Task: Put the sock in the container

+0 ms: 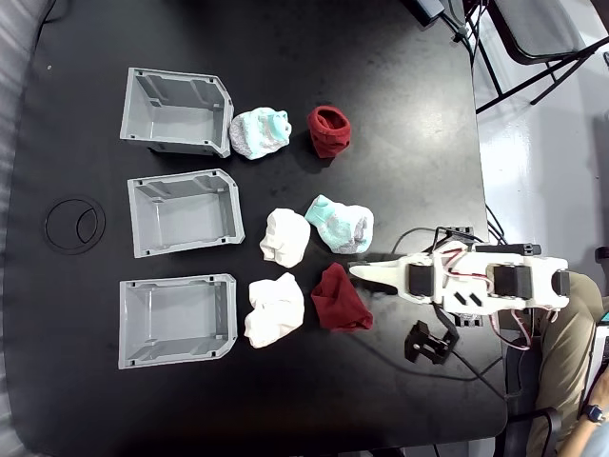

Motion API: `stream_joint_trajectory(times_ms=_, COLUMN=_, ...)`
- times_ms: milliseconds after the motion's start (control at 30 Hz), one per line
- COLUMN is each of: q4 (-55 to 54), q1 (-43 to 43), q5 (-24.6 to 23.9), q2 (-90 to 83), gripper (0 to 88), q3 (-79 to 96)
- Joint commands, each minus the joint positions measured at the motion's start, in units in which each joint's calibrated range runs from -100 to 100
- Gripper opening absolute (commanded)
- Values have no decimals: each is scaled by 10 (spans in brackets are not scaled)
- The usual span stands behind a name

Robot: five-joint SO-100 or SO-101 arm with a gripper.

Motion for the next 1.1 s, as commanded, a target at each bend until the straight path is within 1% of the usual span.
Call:
stream_joint_trajectory(times_ms=0, q4=3, q1=-17, q5=-3, q2=0, gripper=13, q3=-61)
stream_joint_trajectory(times_ms=400, q4=7, q1=-19, q5=-3, q2=1, gripper=13, q3=-87)
stream_joint_trajectory(times_ms=1067, q4=8, q1=-20, q5=-3, q2=1, gripper=13, q3=-80)
